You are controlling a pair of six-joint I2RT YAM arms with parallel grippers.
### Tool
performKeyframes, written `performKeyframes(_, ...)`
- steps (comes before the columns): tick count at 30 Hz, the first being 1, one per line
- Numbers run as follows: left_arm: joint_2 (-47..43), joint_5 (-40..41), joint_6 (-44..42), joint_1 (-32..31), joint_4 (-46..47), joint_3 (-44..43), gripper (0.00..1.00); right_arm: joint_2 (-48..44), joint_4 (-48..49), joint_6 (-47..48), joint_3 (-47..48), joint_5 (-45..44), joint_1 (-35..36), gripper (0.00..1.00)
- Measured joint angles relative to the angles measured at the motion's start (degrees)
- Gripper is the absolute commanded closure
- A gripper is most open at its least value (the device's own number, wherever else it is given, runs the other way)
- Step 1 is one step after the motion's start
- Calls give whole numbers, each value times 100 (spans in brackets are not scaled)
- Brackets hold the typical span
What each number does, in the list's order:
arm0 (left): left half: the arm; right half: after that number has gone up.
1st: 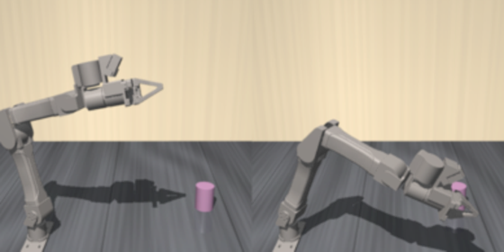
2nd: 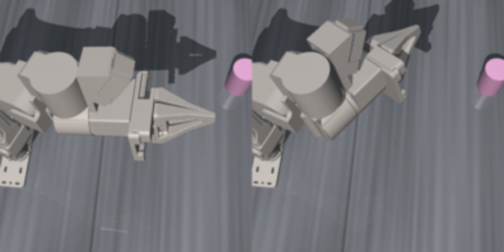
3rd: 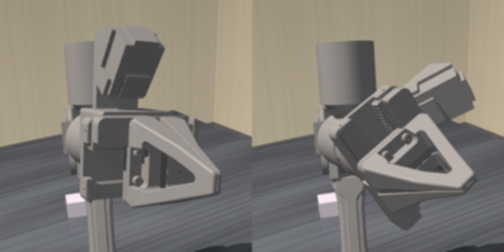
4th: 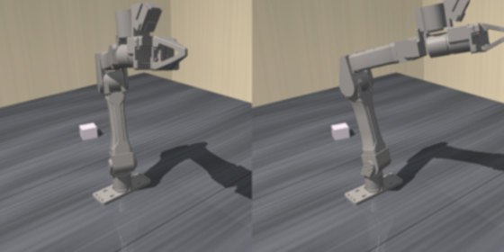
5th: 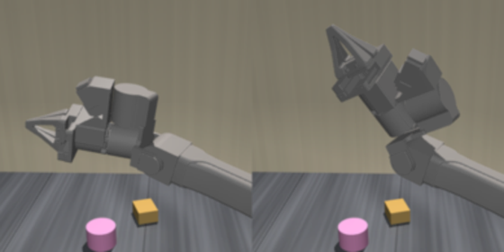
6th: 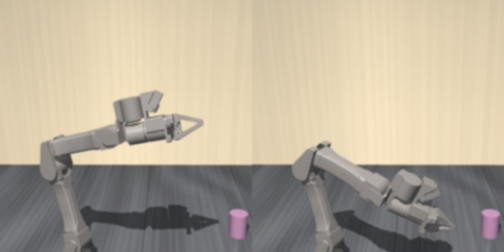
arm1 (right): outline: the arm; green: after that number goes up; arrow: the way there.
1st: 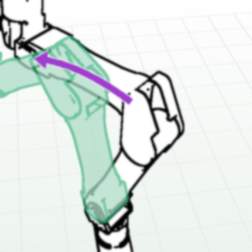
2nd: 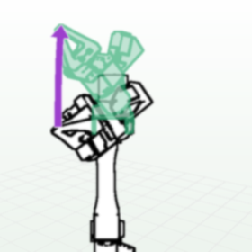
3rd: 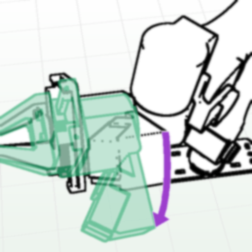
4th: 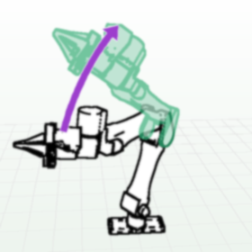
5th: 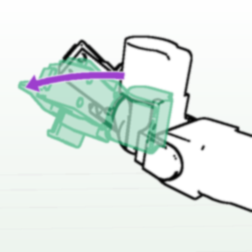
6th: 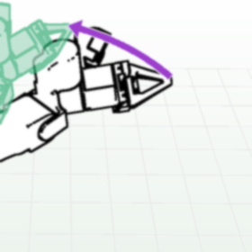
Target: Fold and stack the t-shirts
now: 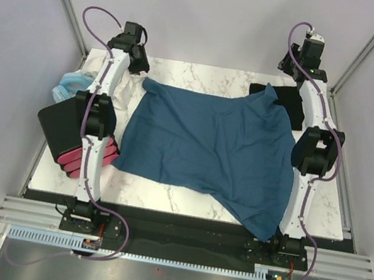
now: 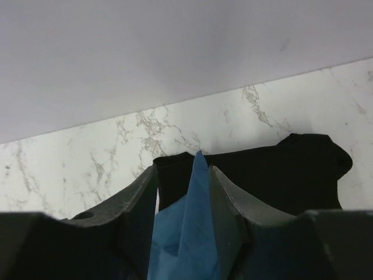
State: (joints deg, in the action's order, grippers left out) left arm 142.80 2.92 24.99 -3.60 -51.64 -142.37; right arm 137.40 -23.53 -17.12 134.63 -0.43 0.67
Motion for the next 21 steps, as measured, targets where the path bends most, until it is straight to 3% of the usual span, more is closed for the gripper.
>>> performKeyframes(4, -874, -177, 4, -11, 90, 693, 78, -855, -7, -76, -575, 317, -48, 59)
performKeyframes(6, -1674, -337, 2, -72, 168, 1543, 81, -1558, 39, -133, -1211, 629, -33, 64)
performKeyframes(8, -2378, -361, -7, -247, 291, 2428, 80, -2409, 155, -208, -2164, 852, 35, 63)
performKeyframes(9, -2653, -374, -11, -376, 258, 2776, 75, -2861, 151, -249, -2662, 922, 90, 63)
performKeyframes(13, -3556, -719, -7, -1285, 319, 4478, 69, -4315, -203, -271, -4312, 966, 560, 59)
performKeyframes(17, -3764, -984, -33, -1910, 210, 5687, 69, -4846, -1045, -267, -5119, 890, 1279, 59)
performKeyframes(21, -4009, -1054, -70, -1788, 114, 6568, 70, -5047, -1788, -428, -5880, 758, 1836, 60)
